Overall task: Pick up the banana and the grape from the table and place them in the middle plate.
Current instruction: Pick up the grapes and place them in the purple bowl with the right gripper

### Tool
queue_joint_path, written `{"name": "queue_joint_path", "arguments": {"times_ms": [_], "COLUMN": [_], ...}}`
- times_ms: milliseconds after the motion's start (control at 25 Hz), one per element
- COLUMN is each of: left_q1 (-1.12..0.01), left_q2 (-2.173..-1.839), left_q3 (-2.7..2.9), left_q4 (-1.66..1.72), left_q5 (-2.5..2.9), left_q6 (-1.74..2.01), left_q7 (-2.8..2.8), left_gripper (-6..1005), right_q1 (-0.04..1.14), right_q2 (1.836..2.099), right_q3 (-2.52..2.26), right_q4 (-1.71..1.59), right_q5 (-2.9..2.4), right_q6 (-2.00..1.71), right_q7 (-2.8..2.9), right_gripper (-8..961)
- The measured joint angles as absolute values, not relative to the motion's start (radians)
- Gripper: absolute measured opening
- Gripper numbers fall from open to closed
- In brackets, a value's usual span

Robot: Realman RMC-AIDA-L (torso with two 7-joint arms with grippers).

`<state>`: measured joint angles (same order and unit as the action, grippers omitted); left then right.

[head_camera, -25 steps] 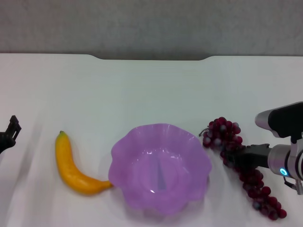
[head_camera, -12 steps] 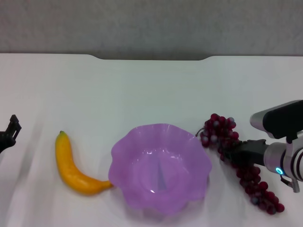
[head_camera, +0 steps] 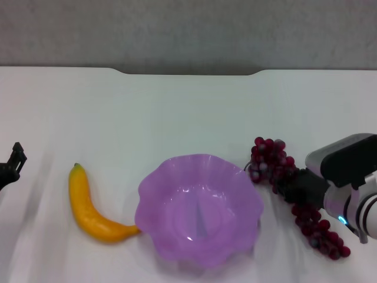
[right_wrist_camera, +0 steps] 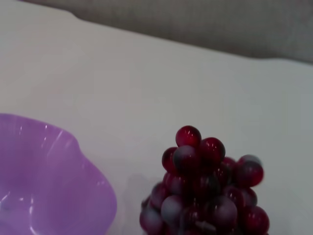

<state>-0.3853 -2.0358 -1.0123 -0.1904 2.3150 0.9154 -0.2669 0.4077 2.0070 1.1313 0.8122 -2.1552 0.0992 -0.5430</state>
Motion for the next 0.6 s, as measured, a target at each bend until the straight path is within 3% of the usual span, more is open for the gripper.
{"name": "queue_joint_path", "arguments": {"times_ms": [600], "left_q1": [-0.384], "left_q2": [-2.036], "left_q3": [-1.014], "left_q4": [-0.189], "left_q5": [2.314], "left_q6": [0.918], "left_q7": [-0.267], "left_gripper": [711], "right_q1": [0.335], "right_q2": [2.007], "right_q3": [0.838], "right_q4": [0.74], "right_q5": [-2.155], "right_q6": [-0.492], "right_q7": [-0.528], "right_gripper": [424]}}
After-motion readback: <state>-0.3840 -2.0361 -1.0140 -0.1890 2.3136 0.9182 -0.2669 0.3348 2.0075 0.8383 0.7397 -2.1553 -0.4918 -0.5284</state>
